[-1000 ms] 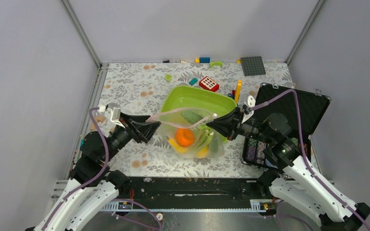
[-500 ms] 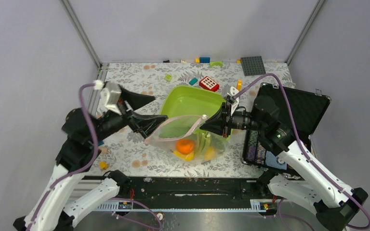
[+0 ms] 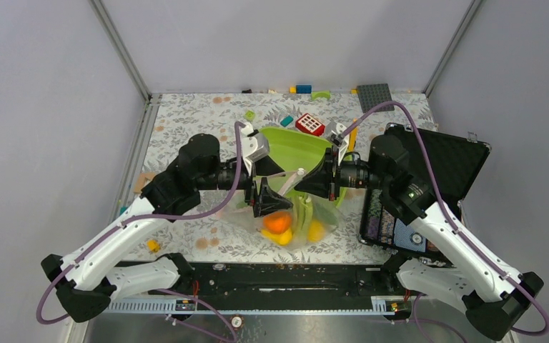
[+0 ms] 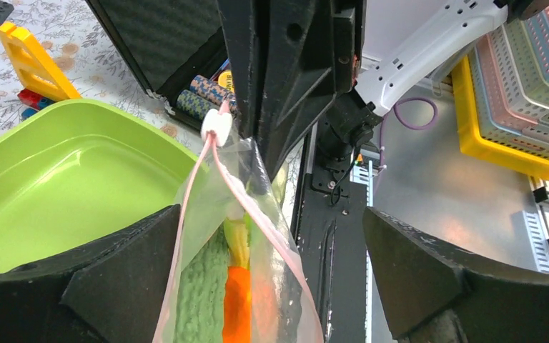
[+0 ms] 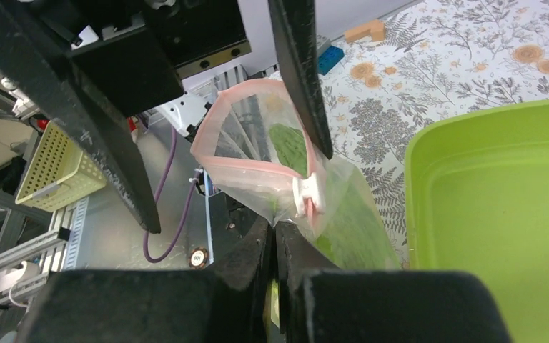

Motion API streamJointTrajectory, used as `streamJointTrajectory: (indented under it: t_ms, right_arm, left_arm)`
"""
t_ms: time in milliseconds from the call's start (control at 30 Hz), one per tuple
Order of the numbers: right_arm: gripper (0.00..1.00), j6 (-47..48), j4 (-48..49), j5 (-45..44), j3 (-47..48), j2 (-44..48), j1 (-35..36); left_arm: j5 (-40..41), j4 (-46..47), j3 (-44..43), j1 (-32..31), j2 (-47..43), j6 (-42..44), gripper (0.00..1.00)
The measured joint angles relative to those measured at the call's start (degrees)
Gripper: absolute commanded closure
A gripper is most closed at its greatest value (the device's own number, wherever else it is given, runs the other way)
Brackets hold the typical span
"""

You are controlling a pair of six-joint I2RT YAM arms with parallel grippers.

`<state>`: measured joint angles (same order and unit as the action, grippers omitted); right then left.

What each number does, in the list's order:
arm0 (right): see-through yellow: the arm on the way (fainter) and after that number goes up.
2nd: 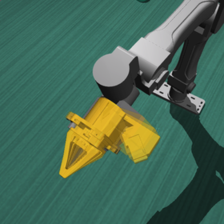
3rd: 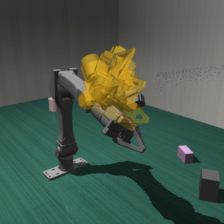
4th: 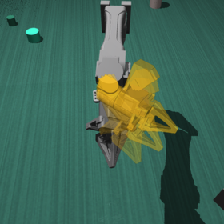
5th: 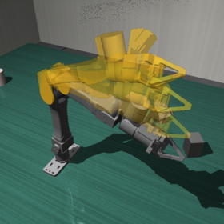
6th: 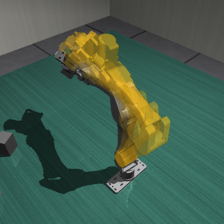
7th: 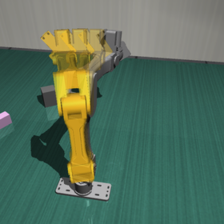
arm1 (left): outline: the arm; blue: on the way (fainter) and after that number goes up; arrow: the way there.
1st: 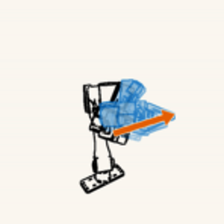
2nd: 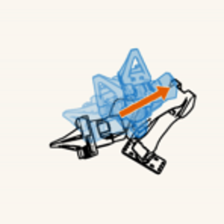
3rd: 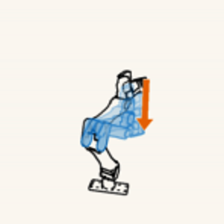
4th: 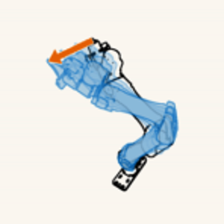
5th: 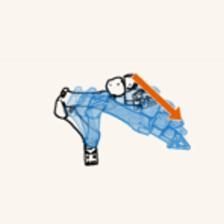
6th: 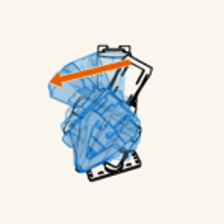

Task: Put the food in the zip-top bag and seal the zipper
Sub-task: Adjust the zipper food storage bag at the center of the board, then zip the zipper food storage bag at the center of the board.

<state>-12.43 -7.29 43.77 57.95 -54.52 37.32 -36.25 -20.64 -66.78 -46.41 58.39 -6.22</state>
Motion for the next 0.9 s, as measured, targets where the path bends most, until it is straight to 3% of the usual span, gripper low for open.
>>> streamJointTrajectory:
  t_ms: [100, 300, 367, 433, 767, 900]
  right_arm:
    - [1.00, -0.50, -0.22, -1.16, 0.46, -0.74, 0.00]
    - [1.00, -0.52, -1.01, -2.08, 0.92, -0.83, 0.00]
    - [1.00, -0.50, -1.05, -2.03, 0.92, -0.83, 0.00]
    - [0.98, -0.48, -1.05, -1.99, 0.92, -0.83, 0.00]
    - [0.34, 2.03, -1.03, 1.09, 0.90, -0.24, -0.09]
    - [0.28, 2.60, -0.50, 2.27, 0.48, 1.38, -0.42]
  left_arm:
    - [0.31, -0.37, 0.00, -0.66, 0.09, 1.57, 0.12]
    - [3.28, -1.70, 0.72, -1.40, 0.17, 3.98, 0.47]
    - [4.37, -2.47, 1.42, -1.55, 0.17, 4.46, 0.67]
    - [5.22, -3.34, 1.95, -1.68, 0.17, 5.14, 0.97]
    - [6.45, -2.97, 5.84, -2.01, -4.72, 7.50, 1.00]
    - [5.60, -2.32, 9.40, -2.01, -9.66, 8.83, 1.00]
